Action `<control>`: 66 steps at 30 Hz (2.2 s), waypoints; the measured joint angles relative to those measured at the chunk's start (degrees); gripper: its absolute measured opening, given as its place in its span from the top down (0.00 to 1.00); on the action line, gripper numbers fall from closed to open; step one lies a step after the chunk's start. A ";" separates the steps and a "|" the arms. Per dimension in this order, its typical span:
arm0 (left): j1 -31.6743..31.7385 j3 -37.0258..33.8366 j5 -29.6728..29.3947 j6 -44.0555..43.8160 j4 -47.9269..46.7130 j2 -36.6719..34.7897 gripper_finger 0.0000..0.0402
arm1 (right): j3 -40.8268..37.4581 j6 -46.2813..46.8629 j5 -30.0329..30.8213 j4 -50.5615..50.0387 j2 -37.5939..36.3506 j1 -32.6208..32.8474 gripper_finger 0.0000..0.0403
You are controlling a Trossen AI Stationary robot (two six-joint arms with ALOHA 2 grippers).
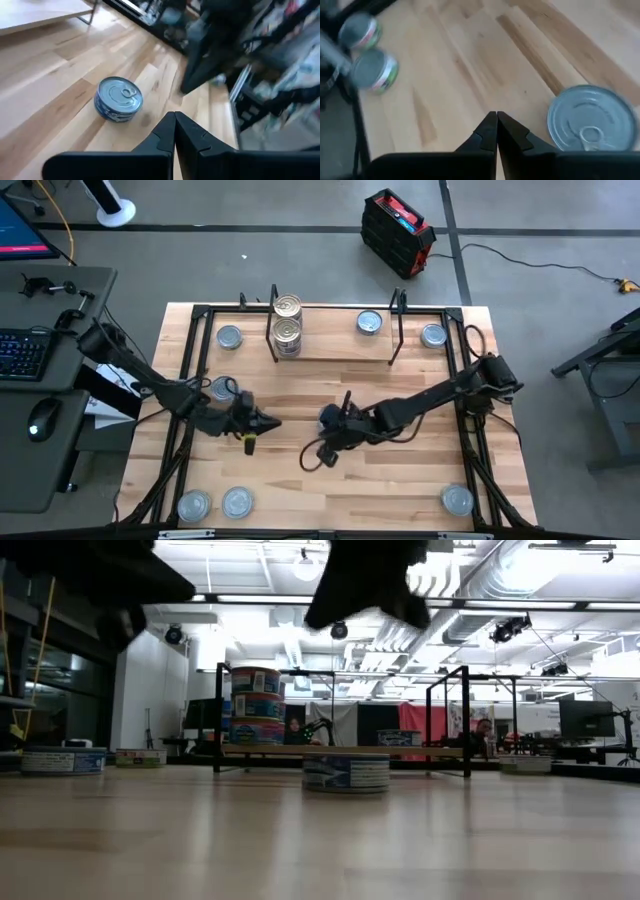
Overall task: Stack canned seafood by type on shelf
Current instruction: Stack the blue tuna can on top of the other blue tuna can on the shelf
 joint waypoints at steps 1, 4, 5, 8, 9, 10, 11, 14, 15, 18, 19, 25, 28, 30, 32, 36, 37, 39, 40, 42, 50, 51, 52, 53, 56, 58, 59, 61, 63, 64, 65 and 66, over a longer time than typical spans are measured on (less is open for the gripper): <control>0.97 0.00 1.81 2.14 1.23 1.24 1.00 | 1.94 -1.40 0.07 -3.07 -0.19 0.44 1.00; 4.21 0.91 7.27 8.38 3.52 6.78 1.00 | 6.17 -1.24 0.73 -13.15 -0.26 1.68 1.00; 5.36 1.99 8.89 10.82 3.81 9.30 1.00 | 6.52 -0.69 1.14 -16.03 -0.26 2.08 1.00; 8.64 6.63 12.22 19.69 3.82 16.97 1.00 | 5.07 3.09 2.22 -19.62 -0.24 2.61 1.00; 9.60 8.78 13.32 23.09 3.54 19.72 1.00 | 3.89 4.88 2.17 -20.32 -0.24 2.61 1.00; 10.46 10.86 14.18 26.59 2.75 22.30 1.00 | 2.61 6.59 1.79 -20.80 -0.22 2.52 1.00; 11.19 12.75 14.53 30.01 1.12 24.55 1.00 | 0.97 8.19 0.91 -20.38 -0.17 2.17 1.00; 13.15 18.79 14.94 38.03 -3.11 30.81 1.00 | -4.58 13.13 -1.52 -17.79 -0.14 0.25 1.00; 13.73 20.35 14.93 39.65 -4.97 32.30 1.00 | -6.27 14.76 -1.62 -17.32 -0.13 -0.36 1.00; 15.16 24.31 14.94 42.62 -7.54 36.26 1.00 | -10.32 16.68 -1.76 -14.75 -0.13 -2.28 1.00; 15.60 24.90 14.92 43.60 -8.31 37.22 1.00 | -11.61 16.71 -1.76 -13.24 -0.13 -2.91 1.00; 17.89 25.53 14.56 46.15 -8.92 41.46 1.00 | -16.04 16.32 -2.86 -2.75 -0.15 -6.11 1.00; 18.21 25.53 11.49 43.76 -11.05 41.20 1.00 | -16.54 15.29 -2.62 0.67 -0.15 -6.72 1.00; 18.33 25.48 9.99 43.24 -10.80 41.39 1.00 | -16.54 14.15 -2.79 1.85 -0.17 -7.00 1.00; 18.66 25.51 10.17 43.25 -10.01 41.30 1.00 | -16.54 13.85 -2.86 2.54 -0.17 -7.22 1.00; 19.33 25.59 11.32 40.77 -11.22 42.07 1.00 | -16.64 13.76 -2.82 3.79 -0.17 -7.41 1.00; 19.32 25.61 11.44 40.02 -12.00 42.00 1.00 | -16.65 13.77 -2.86 4.55 -0.17 -7.39 1.00; 19.30 25.65 11.19 38.94 -13.33 42.06 1.00 | -16.65 13.70 -2.73 6.12 -0.17 -7.38 1.00; 19.30 25.73 10.98 38.65 -13.71 42.18 1.00 | -16.65 13.69 -2.68 6.98 -0.17 -7.36 1.00; 19.26 25.75 10.79 38.60 -14.17 42.20 1.00 | -16.63 12.95 -2.66 9.34 -0.17 -7.31 1.00; 18.87 25.41 10.08 37.81 -16.35 40.38 1.00 | -16.58 6.55 -1.99 11.07 -2.39 -6.30 1.00; 18.82 25.28 9.51 37.87 -17.21 39.59 1.00 | -16.58 5.50 -1.61 10.50 -2.63 -6.10 1.00; 18.86 25.24 9.76 38.01 -17.82 38.57 1.00 | -16.58 4.48 -1.55 9.80 -2.84 -5.90 1.00; 18.95 25.20 10.04 38.48 -18.87 37.53 1.00 | -16.58 3.64 -1.51 8.70 -2.92 -5.77 1.00; 19.38 25.44 9.56 40.55 -21.17 34.44 1.00 | -16.56 3.16 -0.49 5.96 -3.01 -5.77 1.00; 19.71 25.35 9.45 40.74 -23.58 33.35 1.00 | -17.13 3.14 0.34 5.95 -3.01 -6.39 1.00; 19.84 25.29 9.44 40.38 -24.16 33.10 1.00 | -17.59 3.14 0.44 6.43 -3.01 -6.86 1.00; 20.24 25.33 9.48 40.09 -24.53 32.80 1.00 | -18.70 3.17 0.28 7.38 -3.01 -7.94 1.00; 20.59 25.38 10.14 39.65 -25.63 32.75 1.00 | -20.06 3.48 -0.21 9.33 -3.01 -8.94 1.00; 20.80 25.38 10.81 39.23 -26.09 32.96 1.00 | -20.82 4.08 -0.62 10.20 -3.01 -9.40 1.00; 20.91 25.38 11.45 38.77 -26.14 33.27 1.00 | -21.64 4.80 -1.34 10.99 -3.01 -9.78 1.00; 20.98 25.38 12.13 38.50 -26.17 33.40 1.00 | -22.37 5.51 -1.87 11.47 -3.01 -10.11 1.00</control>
